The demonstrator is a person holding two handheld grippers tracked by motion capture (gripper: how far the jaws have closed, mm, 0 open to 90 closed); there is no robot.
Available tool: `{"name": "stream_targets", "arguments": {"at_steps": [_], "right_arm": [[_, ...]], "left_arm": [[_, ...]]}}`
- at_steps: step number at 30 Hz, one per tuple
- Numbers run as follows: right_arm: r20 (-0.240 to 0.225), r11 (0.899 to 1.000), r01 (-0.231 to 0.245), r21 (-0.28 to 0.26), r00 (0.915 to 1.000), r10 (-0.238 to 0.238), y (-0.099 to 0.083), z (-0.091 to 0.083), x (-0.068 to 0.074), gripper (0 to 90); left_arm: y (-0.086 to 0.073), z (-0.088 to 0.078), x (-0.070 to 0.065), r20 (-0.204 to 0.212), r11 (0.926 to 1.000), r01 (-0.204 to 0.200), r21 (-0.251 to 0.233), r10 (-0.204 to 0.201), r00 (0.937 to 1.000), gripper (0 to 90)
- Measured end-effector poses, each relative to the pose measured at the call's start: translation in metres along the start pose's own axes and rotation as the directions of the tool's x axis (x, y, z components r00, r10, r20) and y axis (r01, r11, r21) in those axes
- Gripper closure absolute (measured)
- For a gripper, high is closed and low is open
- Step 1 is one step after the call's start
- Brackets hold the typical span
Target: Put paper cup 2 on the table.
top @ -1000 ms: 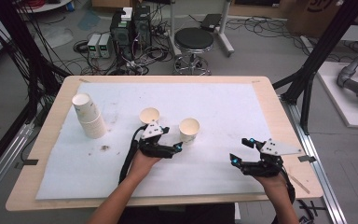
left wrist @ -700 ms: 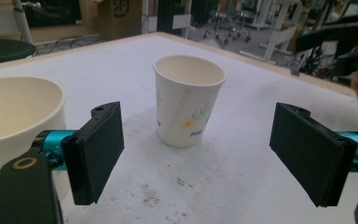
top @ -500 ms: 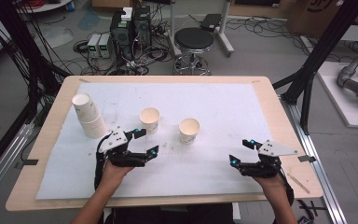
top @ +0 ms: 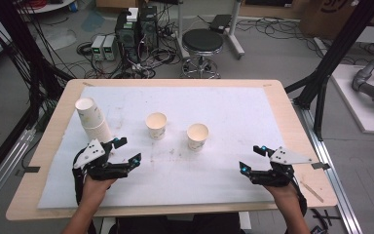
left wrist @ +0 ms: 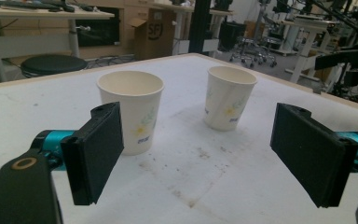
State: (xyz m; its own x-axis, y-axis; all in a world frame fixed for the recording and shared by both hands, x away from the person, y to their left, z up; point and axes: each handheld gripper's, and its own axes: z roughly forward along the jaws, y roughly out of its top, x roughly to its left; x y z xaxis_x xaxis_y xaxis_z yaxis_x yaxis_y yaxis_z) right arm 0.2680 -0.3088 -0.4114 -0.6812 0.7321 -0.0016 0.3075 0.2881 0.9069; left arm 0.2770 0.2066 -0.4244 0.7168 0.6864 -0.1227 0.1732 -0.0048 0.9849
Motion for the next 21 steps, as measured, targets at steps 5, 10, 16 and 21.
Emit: {"name": "stream_targets", "arguments": {"at_steps": [5,10,16,21], "right_arm": [[0.020,1.000,-0.004,-0.012,0.9998,0.004,0.002,-0.001,-0.001,20.2],[0.020,1.000,-0.004,-0.017,0.9998,0.005,0.004,-0.001,0.000,20.2],[0.018,1.000,-0.002,-0.020,0.9998,0.003,0.005,0.000,0.000,20.2],[0.020,1.000,-0.002,-0.017,0.9998,0.002,0.004,-0.001,0.000,20.2]], "left_arm": [[0.001,-0.008,0.002,-0.020,0.9998,-0.012,-0.014,0.011,0.9997,17.2],[0.000,-0.012,0.002,-0.030,0.9999,-0.007,-0.014,0.007,0.9995,17.3],[-0.001,-0.013,0.002,-0.036,0.9999,-0.010,-0.009,0.009,0.9993,17.3],[-0.001,-0.014,0.004,-0.041,0.9999,-0.008,-0.010,0.008,0.9991,17.4]]}}
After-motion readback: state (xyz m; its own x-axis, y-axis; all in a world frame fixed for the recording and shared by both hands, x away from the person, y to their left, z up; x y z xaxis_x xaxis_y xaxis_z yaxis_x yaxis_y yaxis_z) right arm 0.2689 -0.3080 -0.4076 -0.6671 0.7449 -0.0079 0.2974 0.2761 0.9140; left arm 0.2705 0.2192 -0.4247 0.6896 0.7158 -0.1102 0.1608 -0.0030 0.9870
